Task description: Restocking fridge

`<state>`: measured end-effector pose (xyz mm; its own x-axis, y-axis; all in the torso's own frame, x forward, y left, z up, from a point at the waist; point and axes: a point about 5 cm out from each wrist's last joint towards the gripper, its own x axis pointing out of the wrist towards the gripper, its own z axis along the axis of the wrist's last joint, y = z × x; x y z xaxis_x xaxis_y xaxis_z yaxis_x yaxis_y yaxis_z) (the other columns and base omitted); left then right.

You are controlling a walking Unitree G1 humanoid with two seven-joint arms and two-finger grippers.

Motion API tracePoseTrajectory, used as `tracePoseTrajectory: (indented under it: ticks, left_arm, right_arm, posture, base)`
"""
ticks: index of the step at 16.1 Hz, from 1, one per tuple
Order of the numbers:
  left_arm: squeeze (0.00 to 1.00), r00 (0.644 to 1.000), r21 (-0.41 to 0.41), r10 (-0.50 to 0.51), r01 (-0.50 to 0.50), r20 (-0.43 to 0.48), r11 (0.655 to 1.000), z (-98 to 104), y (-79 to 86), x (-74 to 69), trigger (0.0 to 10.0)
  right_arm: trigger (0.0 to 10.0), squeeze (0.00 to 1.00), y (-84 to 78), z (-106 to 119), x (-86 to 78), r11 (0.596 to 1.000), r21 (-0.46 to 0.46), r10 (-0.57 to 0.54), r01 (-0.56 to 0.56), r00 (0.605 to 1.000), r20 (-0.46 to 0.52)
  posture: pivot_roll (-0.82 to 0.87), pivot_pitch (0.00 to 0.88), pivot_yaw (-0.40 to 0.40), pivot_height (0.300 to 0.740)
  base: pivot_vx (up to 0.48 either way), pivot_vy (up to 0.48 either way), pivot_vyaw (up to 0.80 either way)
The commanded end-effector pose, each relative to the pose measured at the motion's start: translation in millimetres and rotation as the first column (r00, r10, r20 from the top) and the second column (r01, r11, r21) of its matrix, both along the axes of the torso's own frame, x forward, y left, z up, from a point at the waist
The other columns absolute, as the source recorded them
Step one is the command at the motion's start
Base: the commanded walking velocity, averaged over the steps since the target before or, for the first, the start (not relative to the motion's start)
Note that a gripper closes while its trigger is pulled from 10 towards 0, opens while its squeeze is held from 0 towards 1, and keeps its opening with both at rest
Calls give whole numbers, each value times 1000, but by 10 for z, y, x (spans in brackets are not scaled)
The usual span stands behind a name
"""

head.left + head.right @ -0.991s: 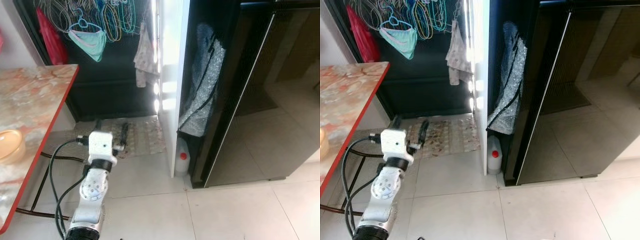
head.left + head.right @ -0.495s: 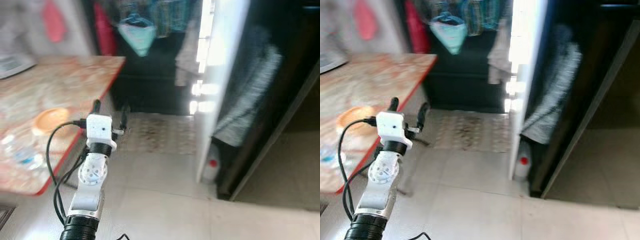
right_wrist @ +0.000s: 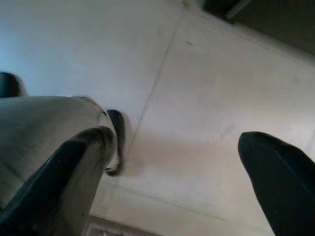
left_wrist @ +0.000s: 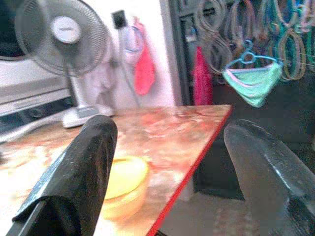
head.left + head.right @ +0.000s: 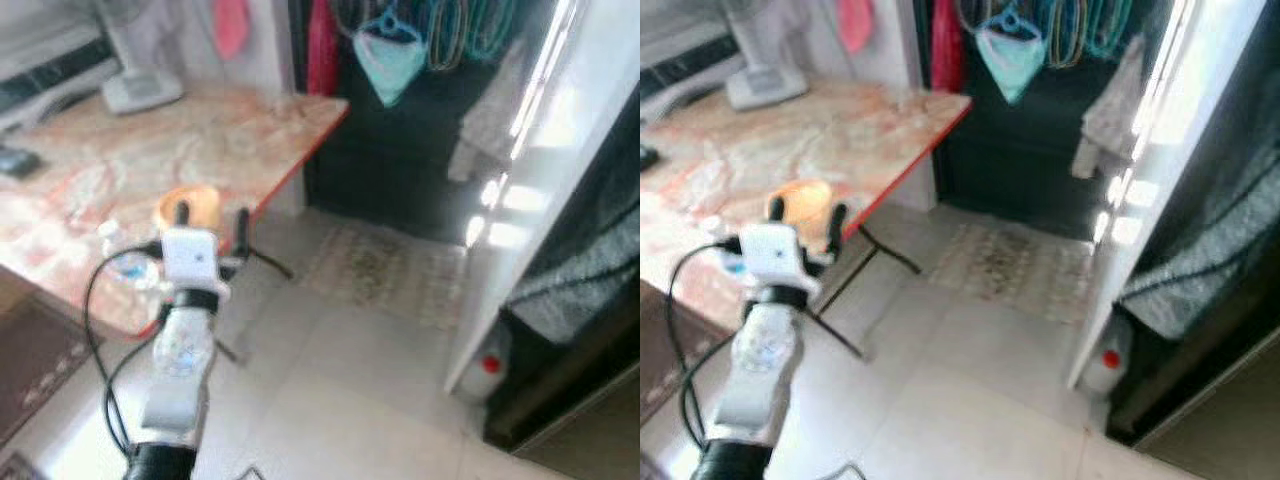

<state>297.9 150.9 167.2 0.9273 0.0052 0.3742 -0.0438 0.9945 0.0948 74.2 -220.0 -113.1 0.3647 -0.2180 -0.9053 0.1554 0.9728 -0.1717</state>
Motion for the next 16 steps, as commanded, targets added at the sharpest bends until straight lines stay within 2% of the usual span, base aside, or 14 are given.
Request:
tracePoseTrajectory:
  ticks: [1, 9, 11, 14, 16]
  left_arm:
    - [0, 1000, -12, -8, 9, 26, 1000, 79, -32, -9, 10000]
    - [0, 998, -24, 45, -44, 35, 999, 133, 29, -56, 10000]
    - [0, 998, -28, 60, -59, 35, 998, 145, 55, -73, 10000]
    - [0, 998, -41, 64, -63, 29, 997, 152, 67, -69, 10000]
    - [0, 999, -39, 46, -46, 13, 998, 128, 31, -74, 10000]
  right_arm:
    - [10000, 0, 109, -36, -79, 999, 39, -13, 14, 1000, -24]
    - [10000, 0, 86, -30, -70, 999, 42, -4, 5, 1000, -18]
    - [10000, 0, 87, -33, -87, 997, 51, -53, 53, 998, -17]
    - [10000, 0, 94, -34, -86, 997, 54, -57, 58, 998, -15]
    - [10000, 0, 94, -36, -94, 996, 54, -69, 70, 997, -19]
  posture:
    - [-15, 0, 60, 740]
    - [27, 0, 29, 740]
    - [39, 0, 24, 740]
    - [34, 0, 28, 740]
    - [29, 0, 27, 740]
  base:
    - [0, 0, 800]
    - [0, 0, 800]
    - [0, 0, 0]
    - [0, 0, 0]
    - [276, 0, 0]
